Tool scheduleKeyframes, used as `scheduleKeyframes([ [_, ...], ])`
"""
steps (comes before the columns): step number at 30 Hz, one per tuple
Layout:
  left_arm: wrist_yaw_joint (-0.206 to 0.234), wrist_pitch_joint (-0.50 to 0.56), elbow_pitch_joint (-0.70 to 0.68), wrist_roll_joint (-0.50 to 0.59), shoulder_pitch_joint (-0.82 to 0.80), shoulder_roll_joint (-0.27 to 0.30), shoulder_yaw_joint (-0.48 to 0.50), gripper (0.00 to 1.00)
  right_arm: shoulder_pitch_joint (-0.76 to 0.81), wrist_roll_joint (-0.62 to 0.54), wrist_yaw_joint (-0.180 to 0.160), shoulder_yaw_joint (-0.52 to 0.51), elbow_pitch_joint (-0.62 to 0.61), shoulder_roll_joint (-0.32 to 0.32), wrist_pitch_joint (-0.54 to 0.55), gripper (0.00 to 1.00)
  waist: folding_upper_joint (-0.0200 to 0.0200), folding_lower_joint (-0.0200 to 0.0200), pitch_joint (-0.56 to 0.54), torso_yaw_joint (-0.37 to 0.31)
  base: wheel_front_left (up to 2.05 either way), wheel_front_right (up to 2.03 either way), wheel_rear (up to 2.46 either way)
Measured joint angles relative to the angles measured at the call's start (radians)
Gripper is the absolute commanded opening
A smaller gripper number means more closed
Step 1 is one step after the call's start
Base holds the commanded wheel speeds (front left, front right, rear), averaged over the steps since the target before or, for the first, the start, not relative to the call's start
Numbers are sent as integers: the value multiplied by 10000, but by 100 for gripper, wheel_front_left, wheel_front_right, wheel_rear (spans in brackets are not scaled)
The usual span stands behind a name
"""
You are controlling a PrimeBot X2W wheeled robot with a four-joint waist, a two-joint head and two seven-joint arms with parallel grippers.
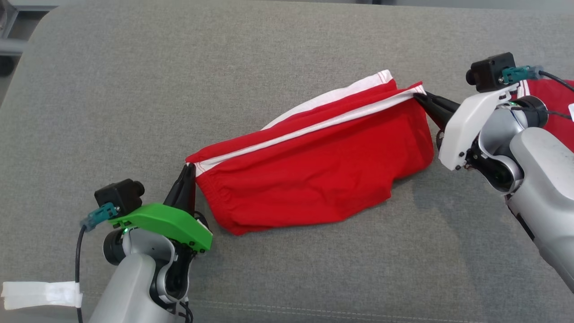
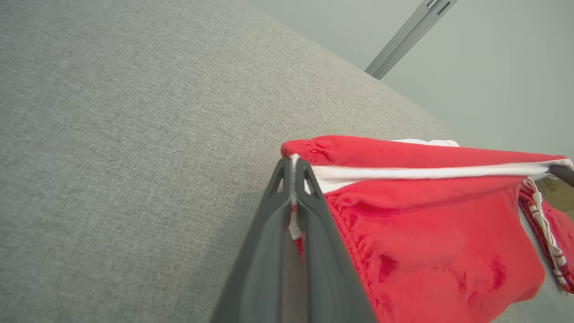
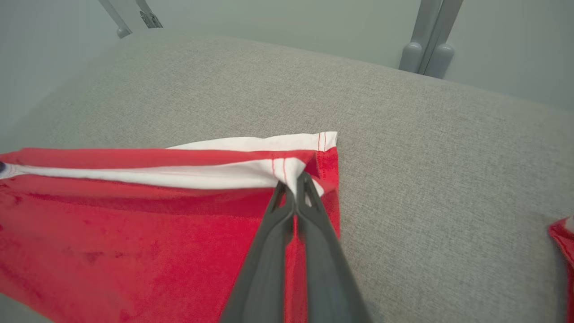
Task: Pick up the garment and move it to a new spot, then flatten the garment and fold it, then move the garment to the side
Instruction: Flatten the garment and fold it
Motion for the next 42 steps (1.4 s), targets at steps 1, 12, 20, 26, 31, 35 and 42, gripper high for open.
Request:
scheduleKeyframes([
  [1,6,0,151,0,-105,-2,-15,0,-135,52,0,29,119,90,31,0,0,0,79,59,0,0,0],
  [12,94,-176,878,-151,-886,-35,-301,0,-943,113,0,522,1145,431,107,49,0,0,579,340,0,0,0],
  [20,77,-617,894,-744,-1244,-56,-729,100,-1392,326,-2,303,2021,535,-422,100,0,0,662,267,0,0,0],
  [26,63,-848,1101,-903,-1283,-58,-903,100,-1655,353,-2,272,2437,673,-874,100,0,0,688,271,0,0,0],
  [31,-21,-1191,1158,-1028,-1367,-58,-853,100,-1951,380,-2,146,2700,677,-1386,100,0,0,651,248,0,0,0],
  [35,-104,-1290,1212,-1028,-1371,-58,-836,100,-1930,585,-2,238,2905,800,-1592,100,0,1,543,172,0,0,0],
  [42,-278,-1469,1103,-1041,-1297,-58,-861,100,-1337,1162,-2,201,3478,857,-1741,100,0,0,352,54,0,0,0],
])
